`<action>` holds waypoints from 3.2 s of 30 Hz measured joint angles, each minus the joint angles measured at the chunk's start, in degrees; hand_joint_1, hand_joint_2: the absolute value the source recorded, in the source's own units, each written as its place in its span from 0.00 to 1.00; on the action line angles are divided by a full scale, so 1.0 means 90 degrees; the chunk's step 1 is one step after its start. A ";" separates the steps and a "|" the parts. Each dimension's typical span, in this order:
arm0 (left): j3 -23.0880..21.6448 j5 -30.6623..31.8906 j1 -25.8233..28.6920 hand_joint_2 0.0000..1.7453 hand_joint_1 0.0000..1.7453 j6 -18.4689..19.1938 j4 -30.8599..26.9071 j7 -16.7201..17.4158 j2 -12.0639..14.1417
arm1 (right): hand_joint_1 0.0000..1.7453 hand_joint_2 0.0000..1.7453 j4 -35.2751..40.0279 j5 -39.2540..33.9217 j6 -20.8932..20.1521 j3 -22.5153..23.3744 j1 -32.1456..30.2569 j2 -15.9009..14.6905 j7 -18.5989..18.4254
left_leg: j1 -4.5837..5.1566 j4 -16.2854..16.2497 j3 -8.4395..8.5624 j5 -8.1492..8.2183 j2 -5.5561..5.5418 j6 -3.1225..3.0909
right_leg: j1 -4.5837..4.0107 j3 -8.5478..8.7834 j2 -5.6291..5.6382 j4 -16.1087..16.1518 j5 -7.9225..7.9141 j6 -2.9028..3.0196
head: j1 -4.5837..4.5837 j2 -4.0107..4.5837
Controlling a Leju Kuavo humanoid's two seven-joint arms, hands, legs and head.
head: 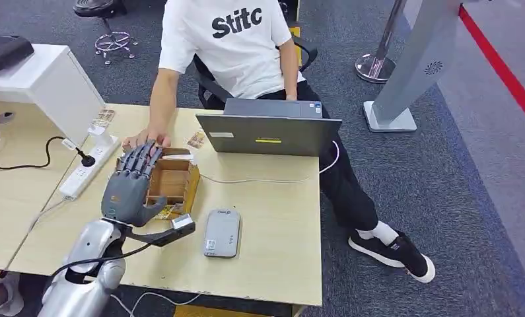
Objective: Pass the card to the sensor for recognition and then transmit it.
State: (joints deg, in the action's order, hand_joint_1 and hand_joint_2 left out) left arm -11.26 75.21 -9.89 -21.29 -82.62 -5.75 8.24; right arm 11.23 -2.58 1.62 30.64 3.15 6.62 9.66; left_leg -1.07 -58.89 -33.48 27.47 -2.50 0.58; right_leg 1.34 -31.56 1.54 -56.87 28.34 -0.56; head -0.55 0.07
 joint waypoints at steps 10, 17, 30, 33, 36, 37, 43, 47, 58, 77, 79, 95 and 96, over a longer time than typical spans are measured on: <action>-0.0082 -0.0245 0.0154 1.00 0.00 0.0131 0.0002 -0.0294 -0.0158 | 0.00 1.00 0.0000 0.0022 -0.0022 0.0083 0.0004 0.0005 0.0017 | 0.0001 0.0000 0.0000 0.0000 0.0000 0.0000 | 0.0000 0.0000 0.0000 0.0001 0.0000 0.0000 | -0.0002 0.0000; -0.0296 -0.0151 0.0322 1.00 0.00 0.0185 0.0041 -0.0445 -0.0221 | 0.00 1.00 0.0000 0.0032 -0.0022 0.0104 0.0006 0.0005 0.0036 | 0.0000 0.0000 0.0000 0.0000 0.0000 0.0000 | 0.0000 0.0000 0.0000 0.0001 0.0000 0.0000 | -0.0002 0.0000; -0.0345 -0.0151 0.0360 1.00 0.00 0.0185 0.0044 -0.0445 -0.0262 | 0.00 1.00 0.0000 0.0032 -0.0022 0.0151 0.0006 0.0005 0.0036 | 0.0000 0.0000 0.0000 0.0000 0.0000 0.0000 | 0.0000 0.0000 0.0000 0.0001 0.0000 0.0000 | -0.0002 0.0000; -0.0347 -0.0151 0.0365 1.00 0.00 0.0185 0.0044 -0.0445 -0.0265 | 0.00 1.00 0.0000 0.0034 -0.0022 0.0153 0.0006 0.0005 0.0036 | 0.0000 0.0000 0.0000 0.0000 0.0000 0.0000 | 0.0000 0.0000 0.0000 0.0001 0.0000 0.0000 | 0.0000 0.0000; -0.0357 -0.0151 0.0397 1.00 0.00 0.0151 0.0044 -0.0527 -0.0265 | 0.00 1.00 0.0000 0.0044 -0.0019 0.0165 0.0006 0.0005 0.0041 | 0.0000 0.0000 0.0000 0.0001 0.0000 0.0000 | 0.0000 0.0000 0.0000 0.0001 0.0000 0.0000 | 0.0000 0.0000; -0.0374 -0.0151 0.0423 1.00 0.00 0.0122 0.0046 -0.0569 -0.0267 | 0.00 1.00 0.0000 0.0049 -0.0017 0.0172 0.0006 0.0005 0.0046 | 0.0000 0.0000 0.0000 0.0001 0.0000 0.0000 | 0.0000 0.0000 0.0000 0.0001 0.0000 0.0000 | -0.0002 0.0000; -0.0457 -0.0180 0.0556 1.00 0.00 -0.0063 0.0075 -0.0707 -0.0316 | 0.00 1.00 0.0000 0.0063 0.0000 0.0197 0.0013 0.0005 0.0058 | 0.0000 0.0000 -0.0001 0.0001 0.0000 0.0000 | 0.0000 -0.0001 -0.0001 0.0001 0.0001 -0.0001 | 0.0000 0.0000; -0.0520 0.0090 0.0598 1.00 0.00 -0.0080 0.0153 -0.0666 -0.0347 | 0.00 1.00 0.0000 0.0090 0.0002 0.0214 0.0016 0.0015 0.0085 | 0.0001 0.0000 -0.0001 0.0001 0.0000 0.0000 | 0.0000 0.0000 0.0000 0.0001 0.0001 -0.0001 | -0.0002 0.0000; -0.0614 0.1265 0.0757 1.00 0.00 -0.0967 0.0634 0.0012 -0.0003 | 0.00 1.00 0.0000 0.0226 -0.0017 0.0260 0.0016 0.0019 0.0092 | -0.0001 0.0002 -0.0001 0.0002 0.0000 0.0001 | -0.0001 0.0000 0.0000 0.0000 0.0002 0.0001 | -0.0002 0.0000; -0.0061 0.1382 0.0788 1.00 0.00 -0.1314 0.1000 -0.0080 0.0228 | 0.00 1.00 0.0000 0.0362 -0.0049 0.0359 0.0015 0.0034 0.0126 | 0.0000 0.0002 -0.0002 0.0001 -0.0002 0.0001 | 0.0000 0.0000 -0.0003 0.0000 0.0003 0.0000 | -0.0002 0.0000; -0.0041 0.1382 0.0788 1.00 0.00 -0.1314 0.1008 -0.0066 0.0228 | 0.00 1.00 0.0000 0.0362 -0.0066 0.0367 0.0016 0.0034 0.0131 | -0.0001 0.0002 -0.0002 0.0001 -0.0002 0.0001 | 0.0000 0.0000 -0.0003 0.0000 0.0003 0.0000 | -0.0002 0.0000; 0.0131 0.1382 0.0786 1.00 0.00 -0.1394 0.1154 0.0034 0.0226 | 0.00 1.00 0.0000 0.0381 -0.0068 0.0401 0.0016 0.0053 0.0131 | 0.0000 0.0002 -0.0002 0.0001 -0.0002 0.0001 | 0.0000 0.0000 -0.0003 0.0000 0.0003 0.0000 | 0.0000 0.0000; 0.0141 0.1375 0.0785 1.00 0.00 -0.1408 0.1154 0.0044 0.0223 | 0.00 1.00 0.0000 0.0398 -0.0068 0.0403 0.0016 0.0053 0.0131 | 0.0000 0.0002 -0.0002 0.0001 -0.0002 0.0001 | 0.0000 0.0000 -0.0003 0.0000 0.0003 0.0000 | -0.0002 0.0000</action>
State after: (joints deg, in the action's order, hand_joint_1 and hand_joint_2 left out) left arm -9.99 87.58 -2.83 -33.97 -72.24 -5.35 10.25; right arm 11.23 1.01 1.01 34.27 3.29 7.10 10.84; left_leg -1.07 -58.88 -33.49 27.48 -2.52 0.58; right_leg 1.34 -31.56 1.52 -56.87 28.37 -0.56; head -0.57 0.07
